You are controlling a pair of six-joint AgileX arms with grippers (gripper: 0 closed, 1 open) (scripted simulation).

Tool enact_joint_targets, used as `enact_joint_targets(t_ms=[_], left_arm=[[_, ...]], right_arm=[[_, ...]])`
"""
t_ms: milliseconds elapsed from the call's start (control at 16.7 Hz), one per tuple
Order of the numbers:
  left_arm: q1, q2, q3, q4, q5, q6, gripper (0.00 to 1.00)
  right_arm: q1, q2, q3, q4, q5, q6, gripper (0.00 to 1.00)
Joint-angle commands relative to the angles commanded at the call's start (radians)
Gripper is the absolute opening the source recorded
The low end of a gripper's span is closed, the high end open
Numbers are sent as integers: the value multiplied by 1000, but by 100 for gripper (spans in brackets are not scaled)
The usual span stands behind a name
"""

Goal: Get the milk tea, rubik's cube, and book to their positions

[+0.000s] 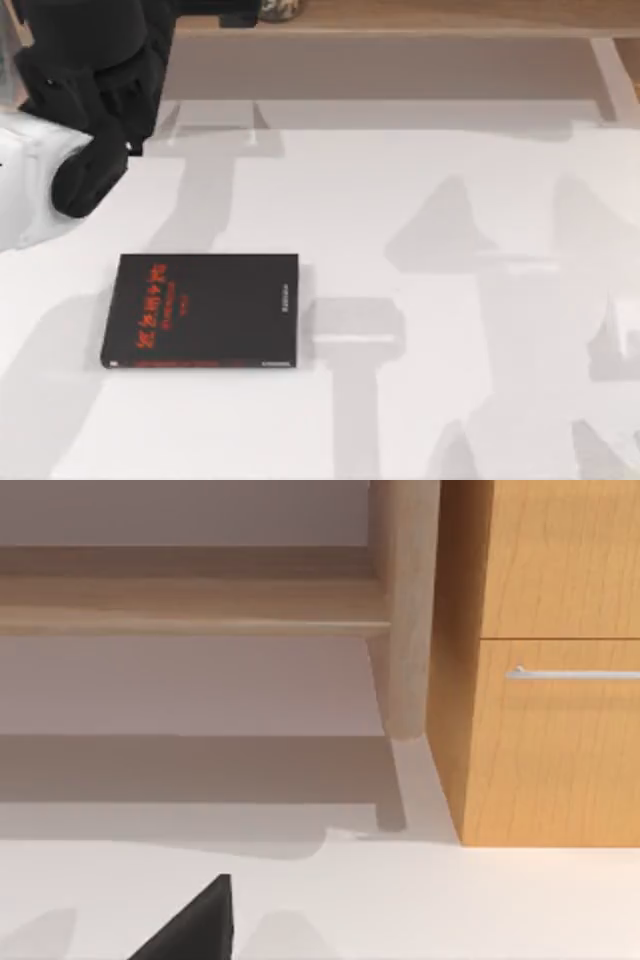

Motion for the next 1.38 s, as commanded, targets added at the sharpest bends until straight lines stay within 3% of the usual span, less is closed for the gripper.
enact_joint_targets(t_ms=[300,540,960,1380], left_arm=[[-88,306,185,120,-80,1,100],[-117,399,246,160,-106,0,100],[-110,409,259,154,-100,0,100],[-59,578,530,55,-45,-2,100]], right_arm=[[0,0,0,0,0,0,100],[0,0,0,0,0,0,100],[0,0,0,0,0,0,100],[0,0,0,0,0,0,100]])
